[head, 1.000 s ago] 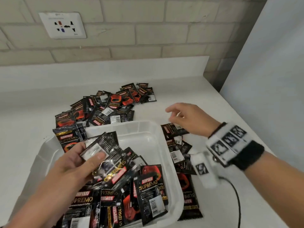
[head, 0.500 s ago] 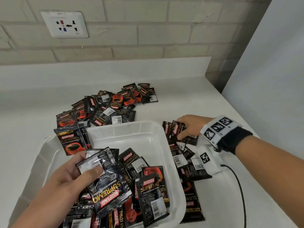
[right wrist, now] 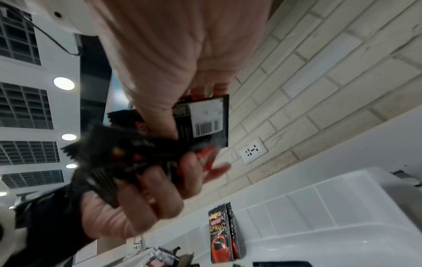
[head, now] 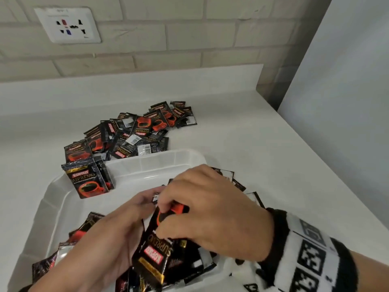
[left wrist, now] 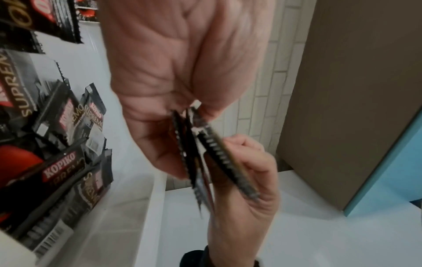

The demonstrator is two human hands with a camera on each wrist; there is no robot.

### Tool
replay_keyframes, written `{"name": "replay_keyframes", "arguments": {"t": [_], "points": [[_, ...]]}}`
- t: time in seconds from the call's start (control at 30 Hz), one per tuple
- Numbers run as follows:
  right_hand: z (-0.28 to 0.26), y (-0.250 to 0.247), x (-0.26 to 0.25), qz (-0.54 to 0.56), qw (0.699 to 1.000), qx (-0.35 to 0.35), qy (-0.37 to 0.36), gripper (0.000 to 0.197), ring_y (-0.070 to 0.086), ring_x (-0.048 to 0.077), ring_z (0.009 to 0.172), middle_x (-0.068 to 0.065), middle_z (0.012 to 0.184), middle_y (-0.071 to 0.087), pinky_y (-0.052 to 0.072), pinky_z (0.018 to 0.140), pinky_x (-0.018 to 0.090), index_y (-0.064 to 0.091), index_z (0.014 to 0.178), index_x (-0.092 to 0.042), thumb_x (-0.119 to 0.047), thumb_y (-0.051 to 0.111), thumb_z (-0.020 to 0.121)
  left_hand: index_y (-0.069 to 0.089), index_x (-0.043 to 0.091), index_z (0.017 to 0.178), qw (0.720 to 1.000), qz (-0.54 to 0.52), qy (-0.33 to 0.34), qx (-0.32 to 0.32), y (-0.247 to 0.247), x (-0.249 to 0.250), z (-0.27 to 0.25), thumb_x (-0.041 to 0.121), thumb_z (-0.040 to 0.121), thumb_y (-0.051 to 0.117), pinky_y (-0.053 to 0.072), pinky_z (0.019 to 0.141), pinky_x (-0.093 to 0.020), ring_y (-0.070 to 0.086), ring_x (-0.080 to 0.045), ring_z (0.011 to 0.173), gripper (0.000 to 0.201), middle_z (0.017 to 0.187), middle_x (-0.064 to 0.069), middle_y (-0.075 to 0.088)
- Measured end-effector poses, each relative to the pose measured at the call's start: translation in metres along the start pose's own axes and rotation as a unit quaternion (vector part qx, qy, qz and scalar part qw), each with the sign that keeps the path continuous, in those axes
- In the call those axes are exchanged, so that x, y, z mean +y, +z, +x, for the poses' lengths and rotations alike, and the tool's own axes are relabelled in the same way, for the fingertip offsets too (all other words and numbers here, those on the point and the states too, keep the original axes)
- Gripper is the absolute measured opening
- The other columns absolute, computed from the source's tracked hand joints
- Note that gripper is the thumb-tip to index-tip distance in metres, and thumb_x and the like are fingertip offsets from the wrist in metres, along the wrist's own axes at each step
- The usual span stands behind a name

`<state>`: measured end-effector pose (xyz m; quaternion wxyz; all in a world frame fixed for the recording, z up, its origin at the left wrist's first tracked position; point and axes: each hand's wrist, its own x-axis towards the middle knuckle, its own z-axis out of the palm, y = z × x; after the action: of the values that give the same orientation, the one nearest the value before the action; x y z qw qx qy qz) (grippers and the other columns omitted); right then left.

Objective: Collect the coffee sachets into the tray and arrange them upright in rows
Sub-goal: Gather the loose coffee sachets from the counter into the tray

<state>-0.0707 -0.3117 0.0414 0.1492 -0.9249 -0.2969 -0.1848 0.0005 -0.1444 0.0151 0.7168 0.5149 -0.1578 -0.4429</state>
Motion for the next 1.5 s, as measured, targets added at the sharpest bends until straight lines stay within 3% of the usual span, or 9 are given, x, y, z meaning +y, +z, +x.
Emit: {"name": "replay_keyframes", "arguments": {"t": [0.07,0.17,0.4,0.57,0.7,0.87,1.13,1.37,1.5], "points": [[-0.002,0.005,-0.002,0.017,1.0,-0.02,0.013,0.024,0.052,0.021,0.08,0.002,0.088,0.06,0.036,0.072,0.037,0.071,0.082,-0.022,-0.009,0.051,0.078,0.059,-0.009,0.115,0.995,-0.037,0.044,0.081,-0.005,-0.001,-0.001,0.005,0.083,0.059,0.045,0.099,-0.042,0.055,-0.036,0.115,0.036,0.119,-0.036,0.055],[0.0,0.009,-0.004,0.087,0.992,-0.076,0.047,0.029,0.048,0.021,0.084,0.005,0.094,0.057,0.034,0.076,0.036,0.07,0.091,-0.018,-0.006,0.05,0.073,0.073,0.008,0.099,0.997,-0.074,-0.018,0.011,-0.013,-0.017,-0.003,0.04,0.025,0.095,0.059,0.074,-0.039,0.069,-0.03,0.095,0.083,0.104,-0.02,0.069],[0.005,-0.014,0.001,0.298,0.946,-0.069,0.106,0.05,0.044,0.012,0.118,-0.001,0.118,0.054,0.023,0.107,0.037,0.057,0.112,-0.019,-0.005,0.059,0.064,0.073,0.023,0.099,0.996,0.033,0.002,0.078,-0.016,-0.008,-0.006,0.037,0.011,0.095,0.054,0.076,-0.045,0.07,-0.033,0.089,0.092,0.101,-0.019,0.071],[-0.015,-0.026,0.058,0.253,0.905,0.01,0.341,0.037,0.045,0.001,0.117,-0.019,0.114,0.05,0.032,0.101,0.018,0.048,0.104,-0.038,-0.009,0.057,0.082,0.071,0.033,0.099,0.988,0.032,0.009,0.149,-0.028,0.0,-0.01,0.042,0.003,0.093,0.052,0.077,-0.047,0.071,-0.033,0.081,0.099,0.097,-0.015,0.073],[-0.032,-0.005,0.101,0.071,0.862,-0.205,0.458,0.044,0.043,0.014,0.121,-0.004,0.123,0.045,0.033,0.096,0.022,0.045,0.128,-0.024,-0.031,0.06,0.087,0.066,0.035,0.108,0.981,0.044,0.026,0.185,-0.033,0.002,-0.013,0.048,0.0,0.091,0.048,0.083,-0.052,0.072,-0.032,0.073,0.111,0.086,-0.016,0.073],[-0.028,0.033,0.099,0.045,0.831,-0.305,0.463,0.09,0.033,0.024,0.127,0.007,0.136,0.033,0.035,0.104,0.038,0.017,0.146,-0.02,-0.043,0.07,0.076,0.061,0.037,0.105,0.977,0.064,0.052,0.199,-0.026,0.005,-0.013,0.048,-0.004,0.089,0.056,0.047,-0.037,0.071,-0.03,0.063,0.114,0.082,-0.009,0.075],[-0.03,0.032,0.104,0.165,0.806,-0.213,0.527,0.069,0.054,0.015,0.102,0.0,0.116,0.056,0.046,0.09,0.031,0.041,0.128,-0.018,-0.019,0.079,0.07,0.061,0.055,0.096,0.967,0.109,0.071,0.22,-0.023,0.011,-0.013,0.062,0.004,0.086,0.053,0.076,-0.05,0.072,-0.028,0.077,0.096,0.105,-0.008,0.071],[-0.054,0.007,0.113,0.276,0.764,-0.014,0.583,0.05,0.061,0.022,0.099,0.007,0.106,0.063,0.049,0.09,0.041,0.05,0.111,-0.014,-0.002,0.076,0.07,0.059,0.059,0.096,0.96,0.141,0.079,0.23,-0.019,0.013,-0.015,0.066,0.011,0.084,0.05,0.083,-0.057,0.071,-0.031,0.083,0.089,0.113,-0.01,0.066],[-0.063,-0.014,0.11,0.319,0.732,0.169,0.578,0.043,0.062,0.015,0.085,0.005,0.095,0.065,0.051,0.073,0.027,0.051,0.101,-0.015,0.005,0.073,0.069,0.058,0.061,0.097,0.959,0.149,0.089,0.225,-0.02,0.011,-0.013,0.066,0.018,0.084,0.048,0.086,-0.057,0.066,-0.035,0.093,0.083,0.118,-0.007,0.063]]}}
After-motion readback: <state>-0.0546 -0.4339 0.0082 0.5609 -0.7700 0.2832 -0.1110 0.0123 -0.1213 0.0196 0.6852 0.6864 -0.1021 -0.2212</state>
